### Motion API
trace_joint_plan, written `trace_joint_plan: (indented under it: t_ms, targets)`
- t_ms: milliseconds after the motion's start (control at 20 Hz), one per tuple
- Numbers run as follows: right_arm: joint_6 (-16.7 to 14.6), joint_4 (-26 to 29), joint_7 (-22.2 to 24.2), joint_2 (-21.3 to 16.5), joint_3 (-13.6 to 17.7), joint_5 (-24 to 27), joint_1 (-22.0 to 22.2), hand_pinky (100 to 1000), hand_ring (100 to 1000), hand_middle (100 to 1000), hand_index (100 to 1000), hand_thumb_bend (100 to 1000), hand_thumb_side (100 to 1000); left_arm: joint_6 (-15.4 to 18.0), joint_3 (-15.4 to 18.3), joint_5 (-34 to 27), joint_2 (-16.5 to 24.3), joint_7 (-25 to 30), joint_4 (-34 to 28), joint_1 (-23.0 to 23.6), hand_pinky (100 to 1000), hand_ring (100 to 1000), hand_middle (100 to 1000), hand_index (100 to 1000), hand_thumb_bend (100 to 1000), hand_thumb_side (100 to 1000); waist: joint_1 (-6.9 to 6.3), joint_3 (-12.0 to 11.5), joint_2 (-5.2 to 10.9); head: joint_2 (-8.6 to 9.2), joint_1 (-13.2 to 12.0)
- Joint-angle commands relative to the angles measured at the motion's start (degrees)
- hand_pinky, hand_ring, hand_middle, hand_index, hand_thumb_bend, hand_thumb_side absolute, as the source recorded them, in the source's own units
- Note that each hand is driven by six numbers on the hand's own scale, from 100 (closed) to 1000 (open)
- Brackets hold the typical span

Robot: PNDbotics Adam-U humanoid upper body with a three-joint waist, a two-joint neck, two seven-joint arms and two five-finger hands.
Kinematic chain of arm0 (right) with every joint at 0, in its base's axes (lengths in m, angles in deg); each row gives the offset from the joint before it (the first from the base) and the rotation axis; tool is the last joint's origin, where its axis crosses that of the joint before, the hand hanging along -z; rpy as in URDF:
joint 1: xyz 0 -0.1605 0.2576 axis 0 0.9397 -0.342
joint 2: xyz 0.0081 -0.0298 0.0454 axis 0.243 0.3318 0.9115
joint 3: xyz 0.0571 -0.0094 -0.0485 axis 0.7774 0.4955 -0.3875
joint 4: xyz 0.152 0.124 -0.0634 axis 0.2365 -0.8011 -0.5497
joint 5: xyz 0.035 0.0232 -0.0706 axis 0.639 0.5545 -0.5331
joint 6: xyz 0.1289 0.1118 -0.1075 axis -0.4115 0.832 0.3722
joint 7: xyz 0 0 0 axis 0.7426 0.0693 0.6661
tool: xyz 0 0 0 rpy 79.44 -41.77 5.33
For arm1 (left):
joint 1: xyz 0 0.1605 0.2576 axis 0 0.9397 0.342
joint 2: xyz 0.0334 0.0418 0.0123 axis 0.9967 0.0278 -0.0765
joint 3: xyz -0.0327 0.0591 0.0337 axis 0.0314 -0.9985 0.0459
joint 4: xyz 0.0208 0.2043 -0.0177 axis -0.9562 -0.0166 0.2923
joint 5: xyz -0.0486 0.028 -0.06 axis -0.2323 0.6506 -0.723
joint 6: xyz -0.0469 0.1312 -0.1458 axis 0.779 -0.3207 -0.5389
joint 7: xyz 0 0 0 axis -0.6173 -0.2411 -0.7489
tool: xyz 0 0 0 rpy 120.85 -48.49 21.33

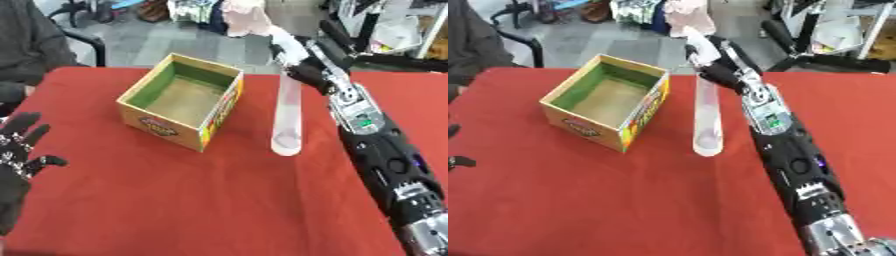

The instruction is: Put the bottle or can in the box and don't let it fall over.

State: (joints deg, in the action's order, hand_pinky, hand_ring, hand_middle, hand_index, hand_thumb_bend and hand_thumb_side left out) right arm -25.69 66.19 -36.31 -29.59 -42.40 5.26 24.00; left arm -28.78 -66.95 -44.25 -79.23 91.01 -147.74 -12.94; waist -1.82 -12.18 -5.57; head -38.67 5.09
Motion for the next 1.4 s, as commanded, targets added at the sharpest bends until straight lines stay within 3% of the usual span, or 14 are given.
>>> trace_joint_plan:
  t_ms: [50,950,1150,1400]
  targets:
    - [0.11,1.15,-1.11,-1.28,0.33,1.26,-1.34,683,836,721,488,100,470,-0.08,0.13,-0.11,0.66,-0.06,-0.86,-0.82,590,1000,971,970,195,897,-0.05,-0.06,0.59,0.52,-0.07]
    - [0.40,3.82,-3.04,-4.31,-0.32,7.89,-2.99,659,799,693,473,100,470,0.04,0.52,0.69,1.33,-0.20,-0.21,-0.45,588,1000,970,972,197,914,0.66,-0.11,0.63,1.16,0.42]
    - [-0.07,3.64,-3.35,-5.63,-0.32,9.13,-4.83,661,797,691,474,100,470,-0.25,0.21,1.52,1.58,0.47,1.15,-0.99,587,1000,970,973,198,926,1.37,-1.63,0.33,2.21,1.34]
    - [0.65,1.86,-2.98,-7.72,0.24,12.43,-7.43,657,795,687,472,100,470,-1.13,-0.96,2.78,1.09,2.03,3.08,-3.10,587,1000,967,974,205,942,3.09,-5.79,0.16,3.48,4.64]
